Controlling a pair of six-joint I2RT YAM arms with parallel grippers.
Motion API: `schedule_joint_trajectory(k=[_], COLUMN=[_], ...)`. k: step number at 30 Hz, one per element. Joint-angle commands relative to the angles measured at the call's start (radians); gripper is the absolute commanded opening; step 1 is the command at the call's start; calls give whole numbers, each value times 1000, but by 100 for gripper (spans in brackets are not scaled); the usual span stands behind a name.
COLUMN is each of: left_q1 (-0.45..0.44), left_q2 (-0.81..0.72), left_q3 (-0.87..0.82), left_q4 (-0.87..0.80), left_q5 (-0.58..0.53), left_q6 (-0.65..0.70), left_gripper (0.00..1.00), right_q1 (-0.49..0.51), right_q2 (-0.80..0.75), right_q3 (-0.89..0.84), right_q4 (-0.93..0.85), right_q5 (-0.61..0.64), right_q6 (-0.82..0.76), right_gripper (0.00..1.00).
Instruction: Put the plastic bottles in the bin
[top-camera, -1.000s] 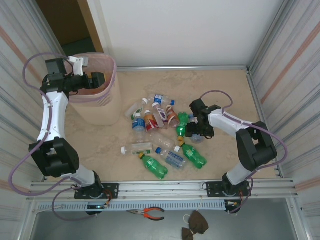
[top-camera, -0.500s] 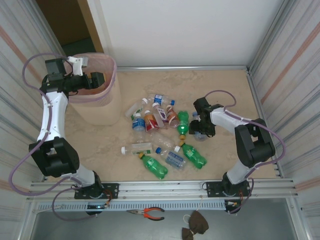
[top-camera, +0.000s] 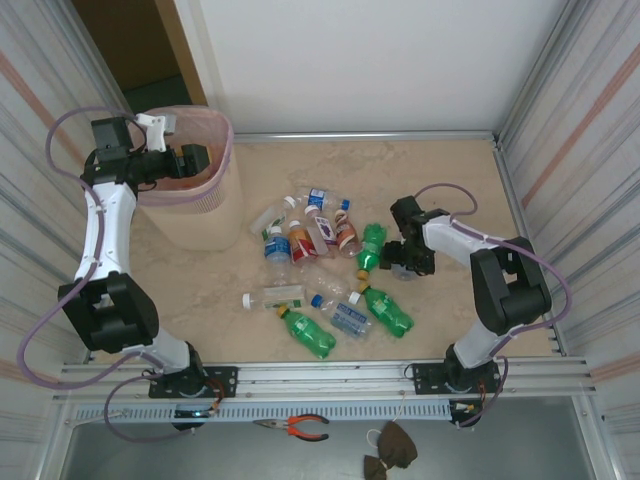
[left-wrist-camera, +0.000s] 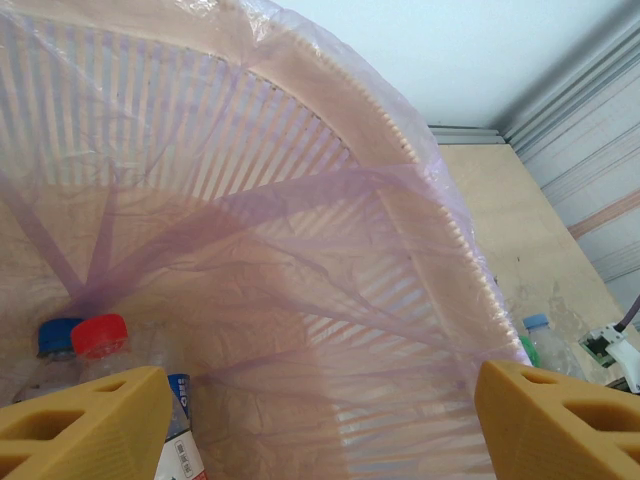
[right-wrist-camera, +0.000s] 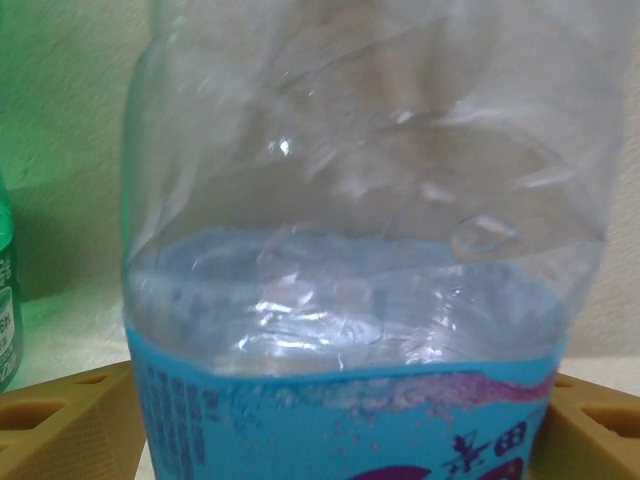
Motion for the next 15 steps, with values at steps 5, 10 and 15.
schedule_joint_trajectory(k=[5, 10, 15], left_q1=[6, 7, 8], left_q2=[13, 19, 24], left_q3=[-7, -7, -7], left_q4=[10, 10, 12], left_q5=[21, 22, 27], left_q6=[-9, -13, -17], left_gripper=[80, 80, 80], right_q1=[27, -12, -46], right_q2=[18, -15, -31], right_q3=[25, -4, -18], right_q4=[-57, -12, 13], right_q5=[88, 66, 44], right_q6=[41, 78, 86], right_gripper=[84, 85, 85])
